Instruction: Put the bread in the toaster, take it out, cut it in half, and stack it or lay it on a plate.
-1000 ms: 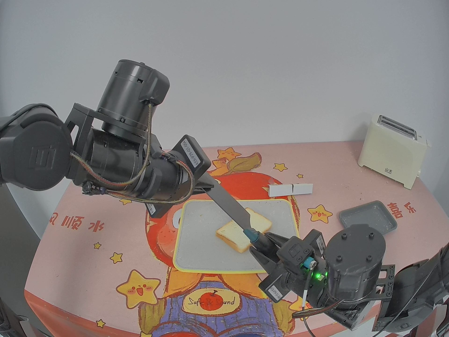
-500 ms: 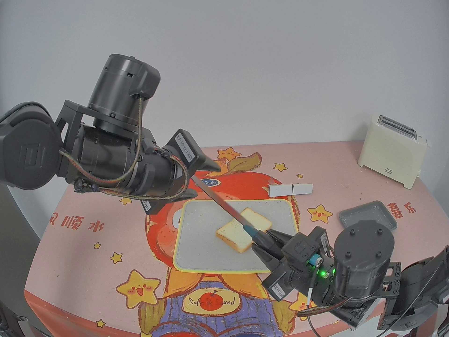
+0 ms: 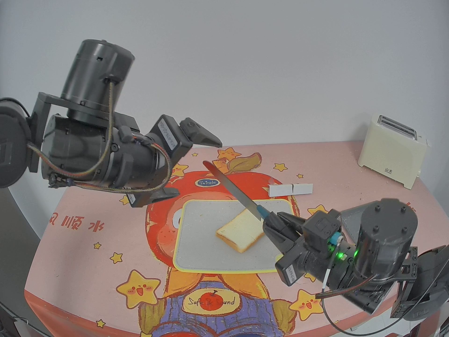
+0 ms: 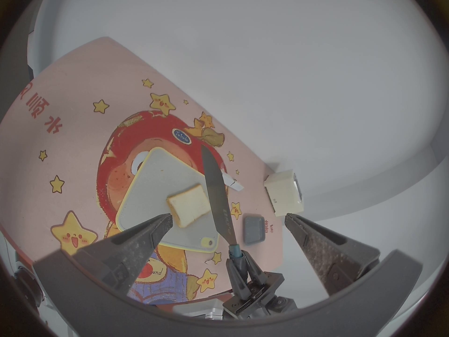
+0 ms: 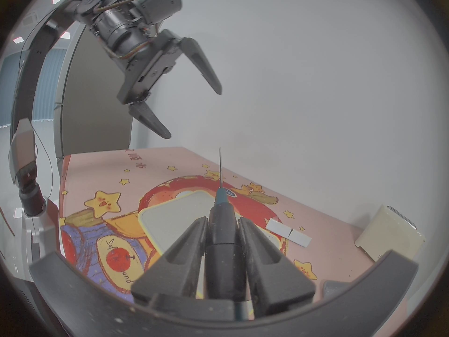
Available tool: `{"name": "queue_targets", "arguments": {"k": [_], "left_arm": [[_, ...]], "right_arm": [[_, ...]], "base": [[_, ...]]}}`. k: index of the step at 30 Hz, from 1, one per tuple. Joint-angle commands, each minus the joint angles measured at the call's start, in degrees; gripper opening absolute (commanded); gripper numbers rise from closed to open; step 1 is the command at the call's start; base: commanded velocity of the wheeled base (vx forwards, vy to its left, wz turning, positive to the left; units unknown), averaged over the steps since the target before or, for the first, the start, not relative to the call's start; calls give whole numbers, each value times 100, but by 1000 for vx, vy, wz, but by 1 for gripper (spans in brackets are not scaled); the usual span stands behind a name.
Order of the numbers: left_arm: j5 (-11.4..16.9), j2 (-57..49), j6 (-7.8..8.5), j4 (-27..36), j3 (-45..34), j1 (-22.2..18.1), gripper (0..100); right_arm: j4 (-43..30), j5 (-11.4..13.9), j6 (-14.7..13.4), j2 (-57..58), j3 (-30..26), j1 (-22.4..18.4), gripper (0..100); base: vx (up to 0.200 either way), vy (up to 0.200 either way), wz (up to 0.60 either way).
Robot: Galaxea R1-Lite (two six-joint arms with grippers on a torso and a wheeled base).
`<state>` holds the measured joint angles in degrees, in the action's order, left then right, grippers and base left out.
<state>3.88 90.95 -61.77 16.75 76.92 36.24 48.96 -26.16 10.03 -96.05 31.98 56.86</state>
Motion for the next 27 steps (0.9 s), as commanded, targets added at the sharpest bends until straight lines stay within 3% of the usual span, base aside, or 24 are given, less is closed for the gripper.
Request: {"name": "queue_targets", "arguments": {"k": [1, 4, 6, 8, 10, 11, 12, 13, 15, 18, 21, 22, 23, 24, 25, 27], "left_arm": [[-1, -473, 209, -225, -230, -214, 100], [25, -948, 745, -831, -784, -249, 100], [17, -1080, 965, -1121, -1039, -249, 100], [25, -1133, 1088, -1394, -1267, -249, 100], [25, -1159, 1211, -1851, -1575, -249, 100], [25, -1159, 1229, -1912, -1610, -249, 100], [43, -1159, 1299, -2361, -1830, -249, 100], [61, -1159, 1325, -2642, -1971, -249, 100], [87, -1159, 1378, -3116, -2208, -249, 100], [245, -1159, 1642, -3468, -2507, -258, 100], [430, -1159, 2292, -3600, -2929, -258, 100], [509, -1159, 2784, -3758, -3271, -249, 100], [509, -1159, 2784, -3758, -3271, -249, 100], [606, -1124, 3154, -4136, -3535, -258, 100], [606, -1115, 3162, -4171, -3544, -258, 100], [623, -1009, 3127, -4918, -3579, -258, 100]], "right_arm": [[-27, 243, -19, 236, 125, -307, 0], [-27, 647, -63, 236, 133, -632, 0], [-53, 849, -256, 218, 151, -781, 0], [-255, 1104, -458, 245, 239, -887, 0], [-923, 1509, -880, 438, 467, -1019, 0], [-1020, 1553, -959, 482, 503, -1036, 0], [-1644, 1851, -1399, 728, 731, -1045, 0], [-1987, 2018, -1636, 842, 837, -1054, 0], [-2408, 2300, -1873, 1009, 942, -1107, 0], [-2523, 2432, -1926, 1211, 916, -1247, 0], [-2575, 2458, -2023, 1414, 907, -1405, 0], [-2575, 2458, -2102, 1484, 872, -1537, 0], [-2575, 2458, -2102, 1484, 872, -1537, 0], [-2514, 2475, -2128, 1563, 696, -1572, 0], [-2514, 2484, -2128, 1563, 678, -1572, 0], [-2452, 2625, -2058, 1581, 582, -1572, 0]], "base": [[0, 0, 0], [0, 0, 0], [0, 0, 0], [0, 0, 0], [0, 0, 0], [0, 0, 0], [0, 0, 0], [0, 0, 0], [0, 0, 0], [0, 0, 0], [0, 0, 0], [0, 0, 0], [0, 0, 0], [0, 0, 0], [0, 0, 0], [0, 0, 0]]}}
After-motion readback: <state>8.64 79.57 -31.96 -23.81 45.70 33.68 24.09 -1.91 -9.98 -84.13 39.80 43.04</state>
